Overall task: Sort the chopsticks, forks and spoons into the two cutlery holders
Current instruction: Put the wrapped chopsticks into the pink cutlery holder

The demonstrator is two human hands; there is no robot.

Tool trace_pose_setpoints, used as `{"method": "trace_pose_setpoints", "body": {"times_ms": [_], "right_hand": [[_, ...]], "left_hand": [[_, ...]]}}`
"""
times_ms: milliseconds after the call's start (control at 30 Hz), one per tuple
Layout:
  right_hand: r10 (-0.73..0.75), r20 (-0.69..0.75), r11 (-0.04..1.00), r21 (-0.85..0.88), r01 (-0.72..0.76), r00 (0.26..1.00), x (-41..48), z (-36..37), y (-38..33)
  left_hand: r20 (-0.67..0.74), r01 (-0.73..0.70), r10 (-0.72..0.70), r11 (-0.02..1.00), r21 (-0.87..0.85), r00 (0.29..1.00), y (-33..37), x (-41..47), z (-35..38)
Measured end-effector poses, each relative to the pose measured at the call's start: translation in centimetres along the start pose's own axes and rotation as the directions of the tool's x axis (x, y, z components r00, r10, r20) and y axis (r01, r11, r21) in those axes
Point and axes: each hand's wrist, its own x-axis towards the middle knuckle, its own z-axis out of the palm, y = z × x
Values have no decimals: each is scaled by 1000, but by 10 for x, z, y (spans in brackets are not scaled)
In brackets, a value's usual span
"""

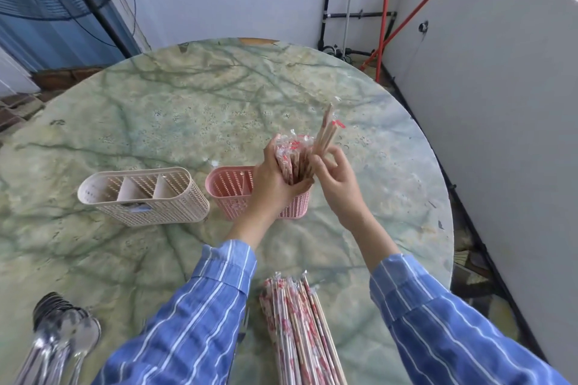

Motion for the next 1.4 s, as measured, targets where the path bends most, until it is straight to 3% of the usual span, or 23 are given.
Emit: {"method": "trace_pose_setpoints", "body": {"times_ms": [267, 400, 567, 633, 733, 833, 967, 1067, 1200, 1400], "right_hand": [[-268, -42, 935, -254, 249, 963, 17, -12, -36], [-274, -77, 897, -380, 226, 959, 10, -10, -15], [-238, 11, 851, -480, 214, 971, 6, -9, -11], [-282, 82, 845, -451, 288, 956, 4, -7, -22], [-490, 172, 660, -567, 493, 854, 6, -2, -26], [-592, 192, 505, -668, 546, 783, 7, -3, -12], [-533, 316, 454, -676, 581, 785, 0, -6, 0], [-474, 312, 546, -630, 553, 823, -3, -9, -2], [-453, 208, 615, -631, 472, 867, -3, -14, 3], [-460, 258, 561, -657, 504, 849, -5, -7, 14]], "left_hand": [[52, 38, -36, 999, -25, 998, 0, -3, 2], [-12, 33, -33, 999, -28, 999, -2, -5, 2], [-33, 11, -12, 999, -33, 999, -2, -7, 0], [7, 56, -56, 997, -47, 998, -3, -7, -1], [36, 91, -89, 993, -79, 995, -4, -6, -1], [32, 85, -81, 986, -145, 996, -5, -7, -3], [22, 11, -4, 944, -330, 1000, -13, -15, -6], [-53, -121, 109, 910, -397, 993, -13, -21, -10], [-151, -391, 367, 901, -188, 918, -11, -22, -13], [-193, -447, 423, 889, -103, 885, -14, -22, -4]]}}
